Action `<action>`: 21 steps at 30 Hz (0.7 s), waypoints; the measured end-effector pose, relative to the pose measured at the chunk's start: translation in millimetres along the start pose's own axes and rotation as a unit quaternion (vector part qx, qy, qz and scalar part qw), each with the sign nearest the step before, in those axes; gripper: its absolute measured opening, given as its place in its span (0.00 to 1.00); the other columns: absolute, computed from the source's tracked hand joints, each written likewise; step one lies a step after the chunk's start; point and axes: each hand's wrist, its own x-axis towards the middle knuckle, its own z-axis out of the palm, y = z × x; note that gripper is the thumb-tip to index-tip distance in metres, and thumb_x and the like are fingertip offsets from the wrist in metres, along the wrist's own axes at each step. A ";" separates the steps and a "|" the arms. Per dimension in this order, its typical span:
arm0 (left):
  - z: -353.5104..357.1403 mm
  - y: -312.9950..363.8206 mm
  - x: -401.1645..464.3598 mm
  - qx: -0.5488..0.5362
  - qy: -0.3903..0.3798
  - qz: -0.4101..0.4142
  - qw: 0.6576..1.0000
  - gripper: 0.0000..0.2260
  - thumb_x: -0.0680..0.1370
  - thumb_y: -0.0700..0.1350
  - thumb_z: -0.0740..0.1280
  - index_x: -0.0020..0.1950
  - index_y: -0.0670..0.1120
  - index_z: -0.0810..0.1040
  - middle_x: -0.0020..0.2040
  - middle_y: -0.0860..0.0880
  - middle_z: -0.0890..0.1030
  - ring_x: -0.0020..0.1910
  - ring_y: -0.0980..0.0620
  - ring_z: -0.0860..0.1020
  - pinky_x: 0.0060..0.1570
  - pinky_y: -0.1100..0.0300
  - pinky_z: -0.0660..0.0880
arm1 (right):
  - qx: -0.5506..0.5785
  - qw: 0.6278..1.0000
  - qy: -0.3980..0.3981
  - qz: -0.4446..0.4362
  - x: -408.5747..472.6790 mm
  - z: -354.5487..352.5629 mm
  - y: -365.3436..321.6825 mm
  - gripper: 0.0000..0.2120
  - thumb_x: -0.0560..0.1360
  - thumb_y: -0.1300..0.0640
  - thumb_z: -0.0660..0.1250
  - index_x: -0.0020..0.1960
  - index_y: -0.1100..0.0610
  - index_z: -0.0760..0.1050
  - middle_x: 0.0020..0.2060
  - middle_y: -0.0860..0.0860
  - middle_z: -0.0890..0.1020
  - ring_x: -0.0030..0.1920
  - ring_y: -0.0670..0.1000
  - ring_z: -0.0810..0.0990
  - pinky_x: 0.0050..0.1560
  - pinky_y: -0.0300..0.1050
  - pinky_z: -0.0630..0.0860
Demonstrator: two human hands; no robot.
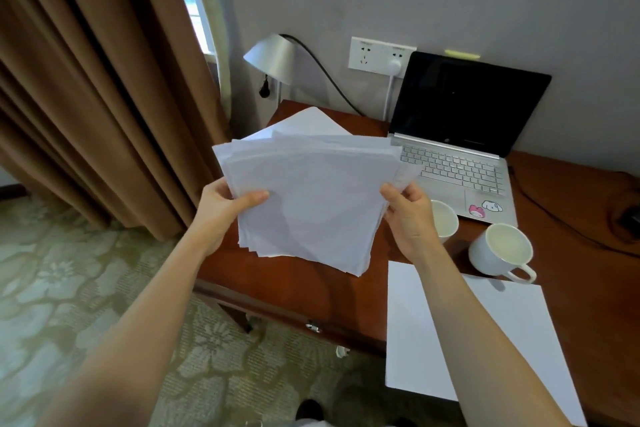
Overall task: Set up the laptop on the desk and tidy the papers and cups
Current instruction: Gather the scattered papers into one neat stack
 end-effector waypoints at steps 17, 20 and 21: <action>13.5 3.9 -3.4 0.019 0.020 0.002 1.000 0.23 0.60 0.54 0.76 0.53 0.52 0.79 0.55 0.51 0.82 0.55 0.51 0.81 0.52 0.51 0.80 | 0.030 0.997 0.064 -0.042 -11.6 -13.3 -12.4 0.07 0.76 0.63 0.66 0.46 0.54 0.80 0.44 0.49 0.85 0.49 0.50 0.83 0.47 0.44 0.80; 14.0 1.4 -0.9 0.011 0.016 -0.003 1.000 0.23 0.60 0.51 0.78 0.54 0.55 0.79 0.55 0.53 0.83 0.56 0.52 0.81 0.52 0.51 0.80 | 0.003 0.998 0.012 -0.067 -11.5 -2.1 -21.8 0.08 0.77 0.61 0.65 0.47 0.52 0.82 0.45 0.48 0.85 0.49 0.47 0.83 0.46 0.41 0.80; 14.8 0.6 0.1 0.011 0.014 0.001 1.000 0.23 0.61 0.50 0.79 0.54 0.57 0.79 0.54 0.54 0.83 0.56 0.52 0.81 0.51 0.52 0.80 | -0.003 0.997 -0.009 -0.078 -10.4 3.1 -26.2 0.08 0.77 0.60 0.65 0.47 0.51 0.82 0.46 0.47 0.85 0.49 0.46 0.83 0.46 0.40 0.79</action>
